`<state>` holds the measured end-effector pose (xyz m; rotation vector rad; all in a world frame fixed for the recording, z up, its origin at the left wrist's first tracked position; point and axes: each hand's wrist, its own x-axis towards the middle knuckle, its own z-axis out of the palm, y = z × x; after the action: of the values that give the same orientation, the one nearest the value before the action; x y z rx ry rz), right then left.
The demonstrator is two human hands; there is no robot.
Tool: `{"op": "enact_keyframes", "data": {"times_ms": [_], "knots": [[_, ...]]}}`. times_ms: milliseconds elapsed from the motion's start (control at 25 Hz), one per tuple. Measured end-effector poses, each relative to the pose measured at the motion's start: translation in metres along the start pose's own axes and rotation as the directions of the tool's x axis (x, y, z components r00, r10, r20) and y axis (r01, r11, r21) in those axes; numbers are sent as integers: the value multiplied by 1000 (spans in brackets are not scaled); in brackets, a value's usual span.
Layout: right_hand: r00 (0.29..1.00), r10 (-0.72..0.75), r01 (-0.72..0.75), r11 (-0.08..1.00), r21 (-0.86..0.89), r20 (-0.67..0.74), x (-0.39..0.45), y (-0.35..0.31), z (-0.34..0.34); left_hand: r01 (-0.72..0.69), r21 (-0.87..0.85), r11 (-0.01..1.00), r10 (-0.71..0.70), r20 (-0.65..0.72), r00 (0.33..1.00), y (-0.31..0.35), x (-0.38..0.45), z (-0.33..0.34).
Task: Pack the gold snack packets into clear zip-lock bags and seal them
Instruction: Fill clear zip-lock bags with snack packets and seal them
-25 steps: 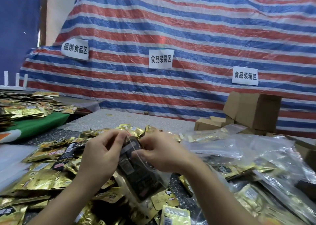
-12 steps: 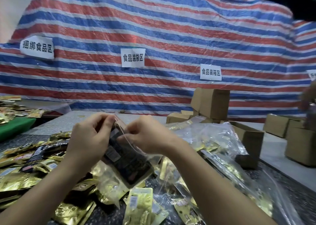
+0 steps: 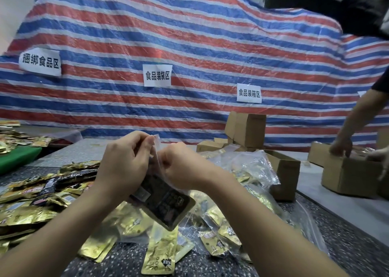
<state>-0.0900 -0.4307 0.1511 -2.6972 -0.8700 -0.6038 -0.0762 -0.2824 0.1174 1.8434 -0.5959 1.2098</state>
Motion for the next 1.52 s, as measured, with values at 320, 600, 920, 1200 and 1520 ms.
{"op": "enact_keyframes", "data": {"times_ms": [320, 600, 920, 1200, 1520], "knots": [[996, 84, -79, 978, 195, -15, -9, 7, -30, 195, -235, 952, -205, -18, 979, 4, 4, -3], [973, 27, -21, 999, 29, -230, -9, 9, -29, 365, -409, 837, -405, -13, 914, -4, 8, -4], [978, 20, -30, 999, -44, -209, -2, 3, -24, 323, -449, 833, -363, -5, 932, 2, 5, -8], [987, -67, 63, 998, -30, -144, -6, 3, -28, 162, -270, 949, -192, -86, 978, 4, -8, -17], [998, 14, -6, 993, 119, -64, -9, 4, -25, 275, -359, 892, -257, 98, 962, -4, -16, -25]]}}
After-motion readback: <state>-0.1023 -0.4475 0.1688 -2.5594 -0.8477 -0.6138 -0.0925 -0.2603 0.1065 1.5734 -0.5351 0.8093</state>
